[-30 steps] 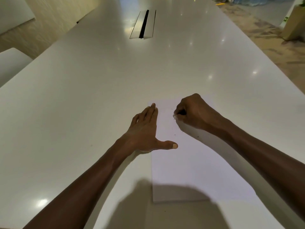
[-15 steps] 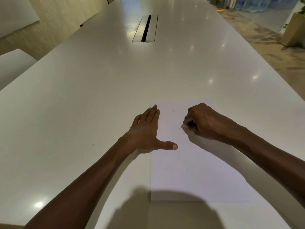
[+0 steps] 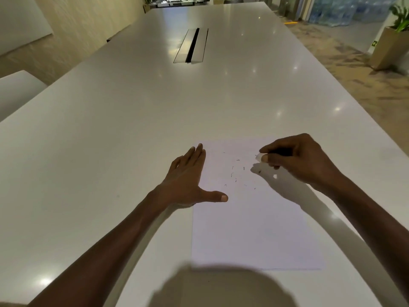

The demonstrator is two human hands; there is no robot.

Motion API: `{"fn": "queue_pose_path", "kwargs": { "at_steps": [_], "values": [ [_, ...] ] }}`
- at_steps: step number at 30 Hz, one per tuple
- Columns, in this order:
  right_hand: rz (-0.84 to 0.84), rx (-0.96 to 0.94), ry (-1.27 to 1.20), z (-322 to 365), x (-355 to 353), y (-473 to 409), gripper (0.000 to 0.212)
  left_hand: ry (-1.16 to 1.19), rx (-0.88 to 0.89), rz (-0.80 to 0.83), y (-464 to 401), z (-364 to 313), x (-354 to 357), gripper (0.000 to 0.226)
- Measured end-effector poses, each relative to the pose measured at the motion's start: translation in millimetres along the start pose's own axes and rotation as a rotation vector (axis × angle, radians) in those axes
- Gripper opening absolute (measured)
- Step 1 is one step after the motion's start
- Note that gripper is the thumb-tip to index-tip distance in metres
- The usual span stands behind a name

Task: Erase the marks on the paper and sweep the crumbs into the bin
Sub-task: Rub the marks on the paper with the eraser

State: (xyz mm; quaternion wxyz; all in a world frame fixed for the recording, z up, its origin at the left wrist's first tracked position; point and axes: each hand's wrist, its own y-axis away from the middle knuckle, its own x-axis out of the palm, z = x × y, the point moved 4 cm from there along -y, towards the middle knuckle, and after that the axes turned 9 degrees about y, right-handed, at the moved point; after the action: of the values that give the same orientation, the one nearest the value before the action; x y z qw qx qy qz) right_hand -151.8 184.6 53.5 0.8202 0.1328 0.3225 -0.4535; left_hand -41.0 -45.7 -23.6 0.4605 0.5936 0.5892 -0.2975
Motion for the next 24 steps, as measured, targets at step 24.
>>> {"fn": "queue_pose_path", "kwargs": {
  "at_steps": [24],
  "values": [
    [-0.139, 0.034, 0.112, -25.0, 4.9, -18.5, 0.004, 0.041, -0.034, 0.065, -6.6, -39.5, 13.7, 0.166]
  ]
}}
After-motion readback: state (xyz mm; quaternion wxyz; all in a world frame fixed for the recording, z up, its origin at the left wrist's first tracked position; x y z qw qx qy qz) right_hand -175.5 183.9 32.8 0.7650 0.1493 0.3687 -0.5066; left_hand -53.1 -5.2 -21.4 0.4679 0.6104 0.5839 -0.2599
